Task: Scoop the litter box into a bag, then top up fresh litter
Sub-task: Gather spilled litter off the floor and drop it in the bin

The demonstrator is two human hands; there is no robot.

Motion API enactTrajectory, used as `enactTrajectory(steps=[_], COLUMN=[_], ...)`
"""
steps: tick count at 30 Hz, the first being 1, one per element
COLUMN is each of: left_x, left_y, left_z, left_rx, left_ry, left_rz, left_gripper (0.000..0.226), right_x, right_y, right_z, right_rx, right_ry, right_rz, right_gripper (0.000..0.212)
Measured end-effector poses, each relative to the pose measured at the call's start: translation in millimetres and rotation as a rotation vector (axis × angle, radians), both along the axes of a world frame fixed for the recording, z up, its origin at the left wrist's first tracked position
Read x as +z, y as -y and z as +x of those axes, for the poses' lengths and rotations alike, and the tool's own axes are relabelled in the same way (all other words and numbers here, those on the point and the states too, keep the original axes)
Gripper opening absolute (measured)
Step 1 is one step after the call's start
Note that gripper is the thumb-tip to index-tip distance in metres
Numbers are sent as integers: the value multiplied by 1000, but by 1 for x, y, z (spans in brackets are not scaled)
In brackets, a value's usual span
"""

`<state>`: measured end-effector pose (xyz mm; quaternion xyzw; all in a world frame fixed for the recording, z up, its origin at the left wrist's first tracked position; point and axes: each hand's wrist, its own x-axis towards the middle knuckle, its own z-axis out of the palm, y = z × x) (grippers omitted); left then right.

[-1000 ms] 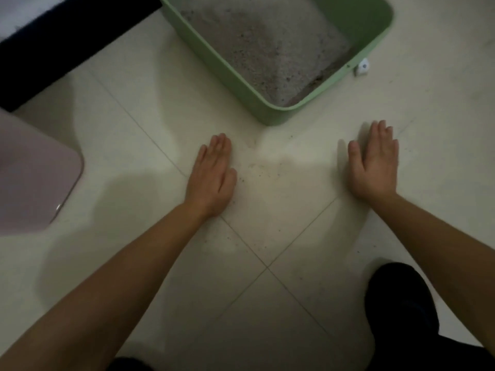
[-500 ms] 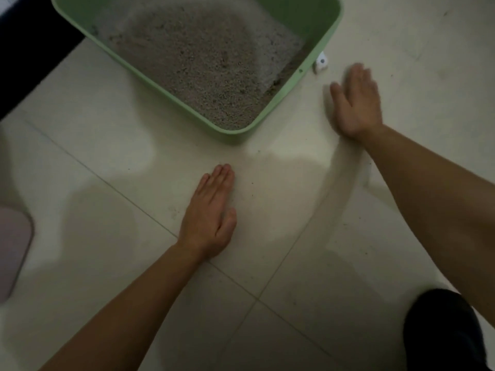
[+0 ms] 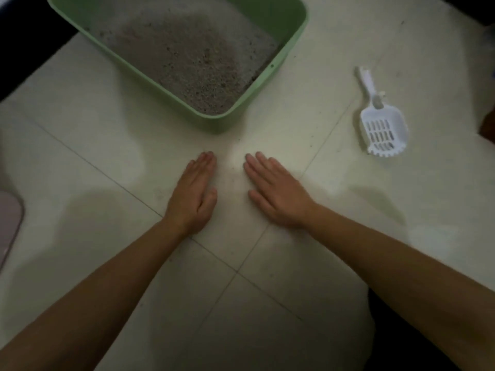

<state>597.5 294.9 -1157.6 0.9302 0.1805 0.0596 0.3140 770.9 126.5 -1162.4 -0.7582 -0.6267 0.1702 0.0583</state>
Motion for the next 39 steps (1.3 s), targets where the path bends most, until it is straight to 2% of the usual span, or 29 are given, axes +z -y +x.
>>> enactTrajectory(steps=[2,4,6,8,11,14,20,23,26,30,32,35,39], left_x=[3,7,7,5,0,-4,-4,1,8,11,8,0,-4], left_y=[3,3,0,-4,-1,7,11,17,20,17,16,16,37], left_z=[-2,-7,-15,-29,-52,-66,-40,-18,-12,-38,-66,-109,-154], left_rx=[18,44,69,136,375,545,379,323,381,476,484,525,565], left_ry=[14,40,50,20,-49,-90,-56,10,81,71,8,-106,-223], left_rz=[-13,-1,34,94,112,62,18,-83,-113,-37,52,170,164], left_gripper=[62,62,62,63,68,70,66,67,65,60,64,66,69], right_x=[3,5,5,6,6,2,2,7,11,-1,-5,-8,0], right_y=[11,17,19,23,28,16,1,9,32,93,109,88,43], right_z=[-17,-3,33,81,125,100,-46,-86,-69,-30,-24,-43,-112], right_rx=[83,45,-246,-555,-703,-683,-288,-184,-301,-862,-989,-853,-556], right_ry=[-24,-34,-14,-1,29,46,16,-53,-59,91,88,91,-10], right_rz=[-3,59,139,96,-48,-63,-64,-72,42,81,16,-40,-60], right_gripper=[62,61,61,68,79,80,79,77,73,73,77,78,78])
